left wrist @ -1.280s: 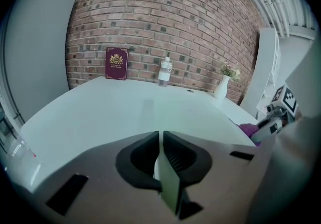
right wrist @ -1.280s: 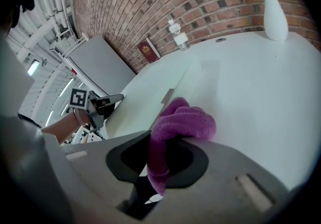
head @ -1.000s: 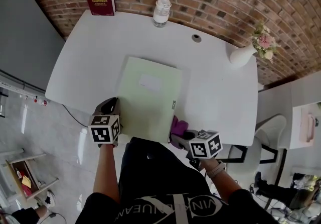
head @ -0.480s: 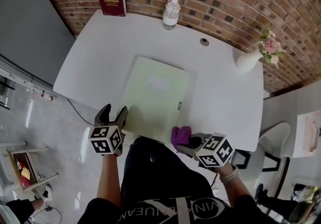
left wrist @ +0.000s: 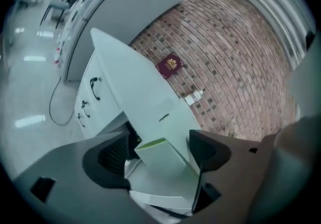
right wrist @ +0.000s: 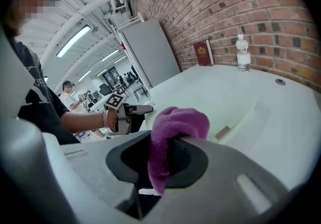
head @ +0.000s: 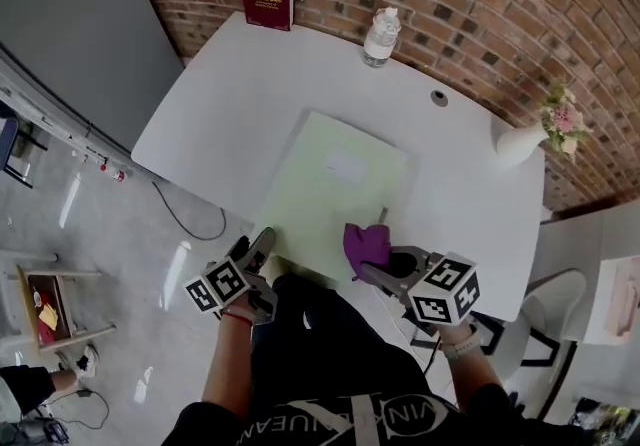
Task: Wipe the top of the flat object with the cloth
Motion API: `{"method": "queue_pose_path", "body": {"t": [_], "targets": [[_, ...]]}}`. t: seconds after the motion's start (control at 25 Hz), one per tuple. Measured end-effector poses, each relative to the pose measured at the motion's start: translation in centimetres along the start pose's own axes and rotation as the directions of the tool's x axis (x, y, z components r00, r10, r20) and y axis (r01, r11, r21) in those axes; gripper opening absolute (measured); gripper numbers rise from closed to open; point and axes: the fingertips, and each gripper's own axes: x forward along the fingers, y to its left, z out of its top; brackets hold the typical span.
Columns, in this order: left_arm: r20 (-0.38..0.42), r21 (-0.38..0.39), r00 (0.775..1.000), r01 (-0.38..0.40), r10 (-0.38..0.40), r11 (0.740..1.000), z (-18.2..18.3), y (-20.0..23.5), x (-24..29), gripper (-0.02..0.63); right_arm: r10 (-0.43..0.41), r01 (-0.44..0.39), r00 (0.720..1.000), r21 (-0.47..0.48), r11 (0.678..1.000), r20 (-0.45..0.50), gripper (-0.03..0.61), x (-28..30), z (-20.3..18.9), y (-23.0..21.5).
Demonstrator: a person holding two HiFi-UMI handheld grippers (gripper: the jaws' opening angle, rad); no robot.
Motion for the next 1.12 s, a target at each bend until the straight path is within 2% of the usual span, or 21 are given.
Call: {"method": "queue_pose_path", "body": {"t": [0.08,0.16,0.28,0.4,0.48,0.56,0.76,0.88,1.0,1.12], "targets": [[0.018,-0.137,0.998,0.063,-0.061,0.989,-0.6,0.1,0.2,0.351,0.005,-0.005,1.000,-0.001,1.000,0.003,0.061,0.5,0.1,0.2],[0.045,-0.230,0.993,0.115,-0.108,0.966,-1.1,0.2,0.5,0.353,0.008,-0.008,1.000,0.001,1.000,-0.001,0.061,0.9,0.0,0.4],[0.082,-0.315,0.979,0.203,-0.186,0.927,-1.5,0.0,1.1,0.353,0.006,-0.006,1.000,0.008,1.000,-0.011,0.061,1.3,-0.3,0.4],[0.134,-0.390,0.943,0.332,-0.303,0.859,-1.6,-1.2,1.4,0.351,0.001,0.000,1.000,0.019,1.000,-0.012,0.061,1.4,-0.3,0.2],[0.149,-0.417,0.929,0.369,-0.338,0.831,-1.8,-1.7,1.5,0.348,-0.009,0.009,1.000,0.020,1.000,-0.008,0.061,1.5,-0.1,-0.1],[0.148,-0.423,0.931,0.365,-0.334,0.829,-1.8,-1.6,1.6,0.324,-0.022,0.022,1.000,0.025,0.999,0.002,0.061,1.5,0.2,-0.7],[0.120,-0.432,0.936,0.349,-0.330,0.832,-2.0,-0.9,0.8,0.311,-0.033,0.032,0.999,0.038,0.999,0.037,0.061,1.6,1.5,-1.5],[0.153,-0.442,0.933,0.359,-0.325,0.822,-1.0,-0.8,-0.4,0.305,-0.041,0.039,0.997,0.030,0.999,0.065,0.062,2.0,2.9,-2.0],[0.192,-0.393,0.931,0.364,-0.312,0.844,0.6,-0.8,-1.7,0.301,-0.055,0.053,0.994,0.023,0.998,0.095,0.062,2.3,4.1,-2.4],[0.217,-0.288,0.935,0.336,-0.281,0.897,3.0,-0.8,-3.2,0.299,-0.060,0.057,0.990,0.023,0.998,0.125,0.061,2.5,5.3,-2.6]]}}
